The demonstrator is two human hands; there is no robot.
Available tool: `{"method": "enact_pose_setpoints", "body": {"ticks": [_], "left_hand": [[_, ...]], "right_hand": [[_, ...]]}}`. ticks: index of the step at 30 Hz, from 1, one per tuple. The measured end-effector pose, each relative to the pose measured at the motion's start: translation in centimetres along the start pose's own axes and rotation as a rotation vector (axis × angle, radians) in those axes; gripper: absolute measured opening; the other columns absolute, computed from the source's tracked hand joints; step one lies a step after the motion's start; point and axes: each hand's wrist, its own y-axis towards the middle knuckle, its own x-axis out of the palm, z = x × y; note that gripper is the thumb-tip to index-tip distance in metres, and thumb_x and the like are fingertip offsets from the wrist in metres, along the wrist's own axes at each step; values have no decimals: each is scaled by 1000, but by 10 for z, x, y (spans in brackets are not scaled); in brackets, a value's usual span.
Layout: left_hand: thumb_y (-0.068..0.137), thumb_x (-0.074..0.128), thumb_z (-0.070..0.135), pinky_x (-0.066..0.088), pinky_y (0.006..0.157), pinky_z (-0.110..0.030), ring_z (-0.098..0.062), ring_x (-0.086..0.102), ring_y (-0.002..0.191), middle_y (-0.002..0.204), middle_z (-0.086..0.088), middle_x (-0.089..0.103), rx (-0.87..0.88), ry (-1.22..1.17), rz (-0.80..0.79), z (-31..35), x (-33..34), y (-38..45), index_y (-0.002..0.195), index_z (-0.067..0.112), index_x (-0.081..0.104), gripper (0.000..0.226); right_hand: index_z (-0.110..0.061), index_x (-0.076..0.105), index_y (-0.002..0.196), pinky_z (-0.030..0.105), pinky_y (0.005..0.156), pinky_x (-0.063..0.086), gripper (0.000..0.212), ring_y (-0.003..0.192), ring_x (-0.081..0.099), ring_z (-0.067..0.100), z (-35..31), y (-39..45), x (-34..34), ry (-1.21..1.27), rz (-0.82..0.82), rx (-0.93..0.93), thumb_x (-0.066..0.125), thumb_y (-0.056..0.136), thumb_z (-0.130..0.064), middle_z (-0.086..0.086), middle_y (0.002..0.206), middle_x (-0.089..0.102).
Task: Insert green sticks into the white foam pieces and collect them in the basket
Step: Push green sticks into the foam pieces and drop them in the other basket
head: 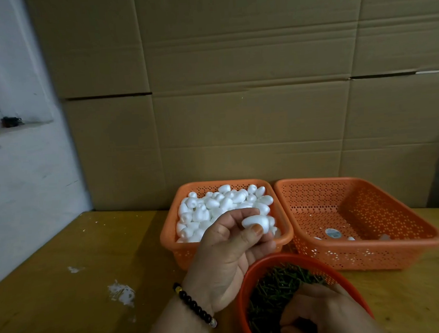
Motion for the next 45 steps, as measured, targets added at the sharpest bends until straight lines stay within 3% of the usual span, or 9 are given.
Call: {"method": "enact_pose_setpoints", "body": {"ticks": [1,3,5,9,14,20,34,41,45], "left_hand": [[65,77,7,58,74,-33,-25,70,85,91,-17,71,-9,-23,8,0,0,0,101,3,64,38],[64,77,1,59,76,-34,-31,70,92,96,-21,70,-33,-68,28,0,1,0,99,2,64,37],[68,72,-6,59,73,-33,-32,70,91,96,-25,70,-50,-98,40,0,1,0,97,1,65,30],[68,67,-7,58,66,-29,-28,71,84,92,-25,70,-63,-129,51,-1,1,0,97,0,67,30],[69,67,-4,57,65,-26,-24,71,80,87,-22,70,-64,-116,53,-2,2,0,106,-1,63,38],[68,69,-3,56,63,-25,-20,69,77,90,-18,71,-39,-68,63,-3,4,0,101,3,68,34],[57,72,-9,56,65,-24,-19,72,78,85,-8,74,102,106,84,-8,7,-1,94,4,67,39],[63,74,-15,54,72,-22,-9,69,87,91,0,74,211,351,64,-8,12,-4,76,25,74,42],[60,68,-6,54,76,-24,-8,67,96,98,5,73,250,426,59,-11,17,-5,73,30,71,39]], "right_hand": [[-47,60,95,7,98,19,19,102,42,-19,16,-25,27,123,-105,275,53,81,-57,-29,98,54],[-45,58,74,3,89,24,5,101,44,-21,14,-29,33,250,-7,319,60,77,-49,-39,101,51],[-44,54,64,0,79,33,15,99,45,-23,13,-28,33,300,70,312,65,73,-39,-54,104,36],[-40,57,64,6,72,46,12,82,59,-14,16,-31,37,454,122,467,64,66,-30,-29,84,66],[-41,55,64,7,74,46,15,81,61,-13,12,-31,37,472,119,463,61,65,-27,-35,85,65],[-45,53,69,10,68,48,13,74,63,-5,13,-31,40,446,142,500,56,66,-32,-17,79,71],[-38,48,63,8,70,46,14,86,55,-13,18,-30,50,384,173,491,58,68,-30,-22,77,68],[-39,44,67,4,73,39,17,97,46,-13,11,-27,43,345,195,469,58,74,-34,-58,103,23],[-40,45,69,6,73,41,14,78,53,-7,12,-29,46,358,204,482,58,72,-36,-43,99,47]]}}
